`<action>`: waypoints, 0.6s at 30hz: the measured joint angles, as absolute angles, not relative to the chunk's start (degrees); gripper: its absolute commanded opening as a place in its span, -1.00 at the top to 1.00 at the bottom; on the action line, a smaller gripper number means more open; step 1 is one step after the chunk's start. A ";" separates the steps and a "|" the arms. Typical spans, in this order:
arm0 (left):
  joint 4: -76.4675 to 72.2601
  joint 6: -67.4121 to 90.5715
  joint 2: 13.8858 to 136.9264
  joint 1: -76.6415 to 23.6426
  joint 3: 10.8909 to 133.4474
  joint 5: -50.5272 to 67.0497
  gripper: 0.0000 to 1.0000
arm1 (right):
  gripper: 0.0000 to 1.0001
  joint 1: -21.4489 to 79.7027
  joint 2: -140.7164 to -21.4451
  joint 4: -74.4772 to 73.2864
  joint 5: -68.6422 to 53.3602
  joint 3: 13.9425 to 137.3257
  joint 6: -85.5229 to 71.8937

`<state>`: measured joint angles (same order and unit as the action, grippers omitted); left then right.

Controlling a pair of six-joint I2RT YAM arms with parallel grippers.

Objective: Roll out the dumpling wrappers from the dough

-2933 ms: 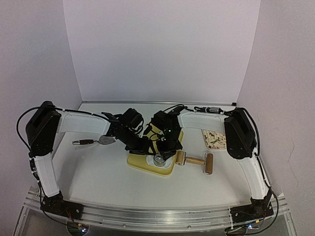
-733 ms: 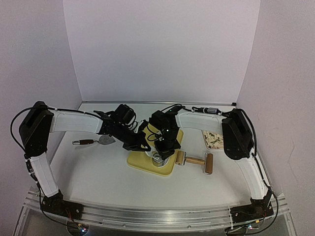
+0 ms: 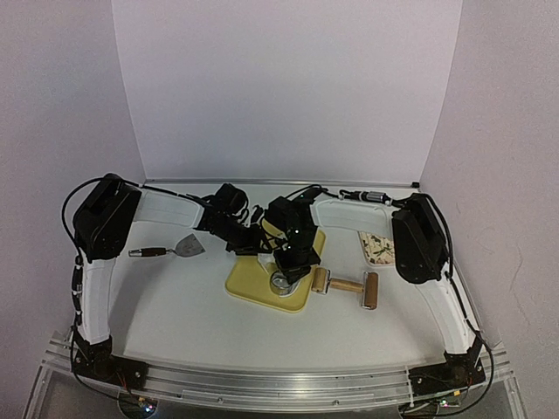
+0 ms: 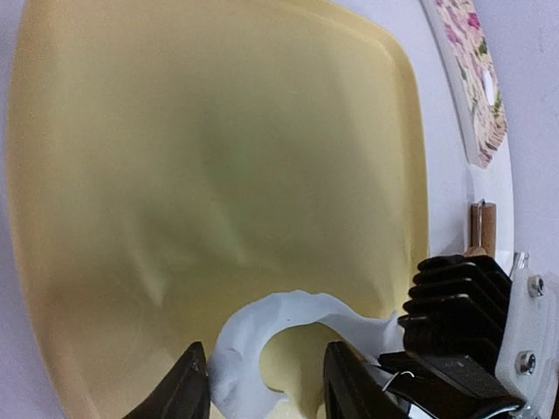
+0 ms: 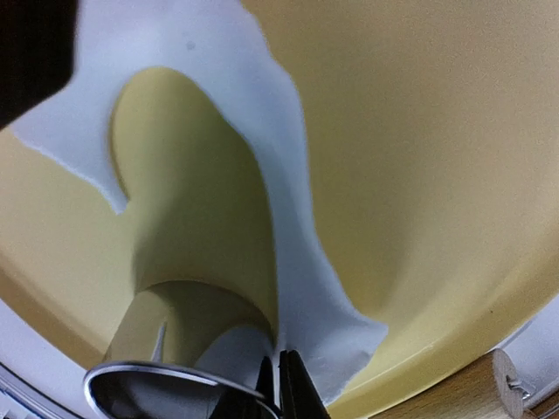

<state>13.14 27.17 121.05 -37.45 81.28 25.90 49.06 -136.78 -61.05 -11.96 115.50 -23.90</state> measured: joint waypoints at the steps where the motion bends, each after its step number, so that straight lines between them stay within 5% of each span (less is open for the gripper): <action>1: 13.44 27.04 121.01 -37.45 81.16 25.31 -0.22 | 0.64 49.06 -137.06 -61.11 -11.69 115.48 -23.98; 7: 13.01 27.09 115.38 -37.35 73.60 22.67 -0.61 | 0.38 48.95 -137.64 -61.52 -11.77 115.78 -23.89; 18: 14.28 28.10 105.12 -37.76 69.58 22.49 -0.66 | 0.16 48.86 -133.35 -62.06 -11.92 114.95 -25.44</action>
